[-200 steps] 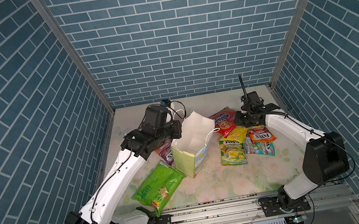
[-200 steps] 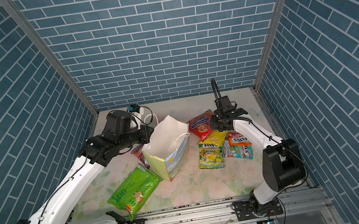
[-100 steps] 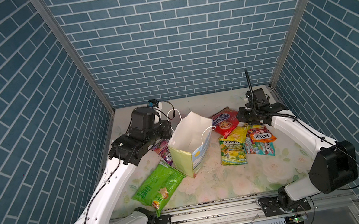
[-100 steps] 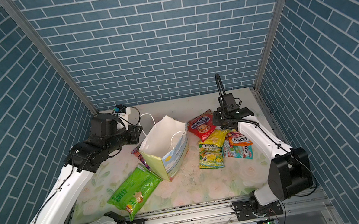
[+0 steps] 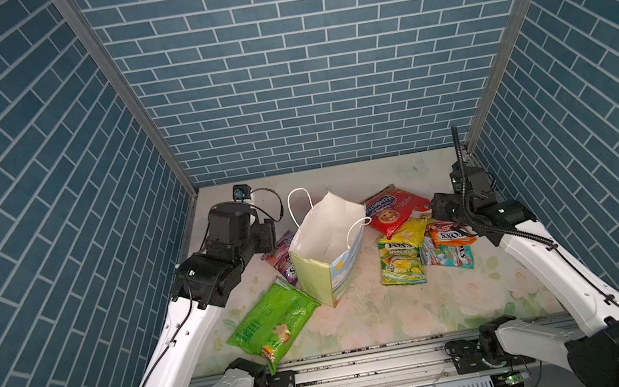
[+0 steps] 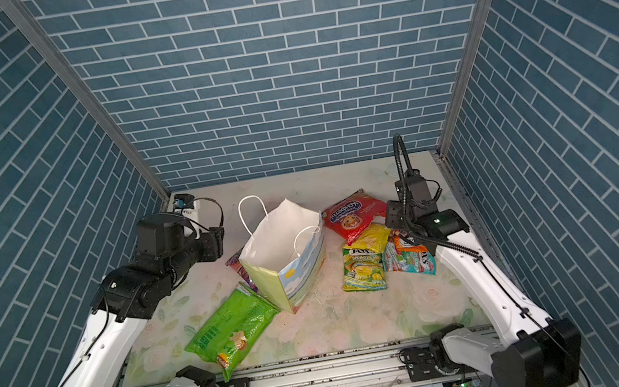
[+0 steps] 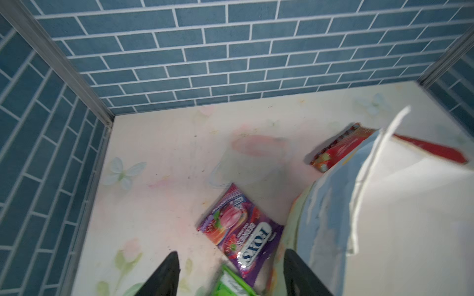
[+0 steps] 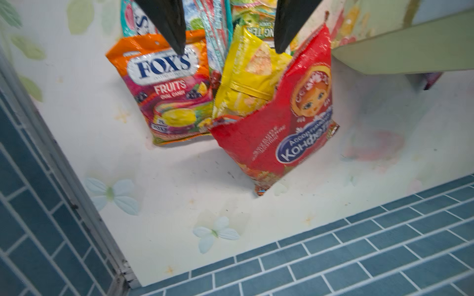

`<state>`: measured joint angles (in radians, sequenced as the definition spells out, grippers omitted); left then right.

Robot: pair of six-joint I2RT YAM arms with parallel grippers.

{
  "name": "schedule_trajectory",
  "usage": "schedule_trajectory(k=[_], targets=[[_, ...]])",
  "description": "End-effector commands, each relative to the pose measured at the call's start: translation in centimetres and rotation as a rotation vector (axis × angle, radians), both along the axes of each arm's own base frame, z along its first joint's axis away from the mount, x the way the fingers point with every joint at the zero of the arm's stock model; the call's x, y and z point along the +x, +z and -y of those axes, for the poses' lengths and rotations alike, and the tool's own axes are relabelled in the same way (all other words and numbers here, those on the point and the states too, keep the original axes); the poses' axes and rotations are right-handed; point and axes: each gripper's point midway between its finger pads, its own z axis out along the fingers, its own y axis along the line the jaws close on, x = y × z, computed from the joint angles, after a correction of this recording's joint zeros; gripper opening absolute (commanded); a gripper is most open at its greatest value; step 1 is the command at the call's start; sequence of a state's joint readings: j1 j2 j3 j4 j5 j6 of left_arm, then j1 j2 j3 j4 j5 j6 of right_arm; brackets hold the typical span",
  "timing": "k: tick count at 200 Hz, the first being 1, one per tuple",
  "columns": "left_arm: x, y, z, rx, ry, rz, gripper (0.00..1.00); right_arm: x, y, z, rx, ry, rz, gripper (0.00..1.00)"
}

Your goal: Take the snacks out of the paper bag

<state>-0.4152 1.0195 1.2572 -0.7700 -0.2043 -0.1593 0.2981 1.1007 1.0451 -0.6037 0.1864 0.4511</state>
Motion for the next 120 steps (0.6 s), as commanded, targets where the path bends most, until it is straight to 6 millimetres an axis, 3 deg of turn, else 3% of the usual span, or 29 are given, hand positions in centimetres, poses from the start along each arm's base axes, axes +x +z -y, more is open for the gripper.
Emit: schedule_trajectory(k=[1, 54, 98, 120], targets=[[0.3, -0.8, -3.2, 0.104, 0.137, 0.033, 0.78, -2.1, -0.7, 2.6, -0.098, -0.058, -0.012, 0.57], [0.3, -4.9, -7.6, 0.216, 0.318, 0.05, 0.99, -4.3, -2.2, 4.2, -0.114, -0.106, -0.02, 0.57], [2.1, -8.3, -8.7, 0.27, 0.368, 0.179, 1.0, -4.0, -2.5, 4.2, -0.091, -0.122, -0.009, 0.58], [3.1, -11.4, -9.3, 0.261, 0.397, 0.279, 0.99, -3.8, -2.4, 3.9, -0.074, -0.113, 0.006, 0.57]])
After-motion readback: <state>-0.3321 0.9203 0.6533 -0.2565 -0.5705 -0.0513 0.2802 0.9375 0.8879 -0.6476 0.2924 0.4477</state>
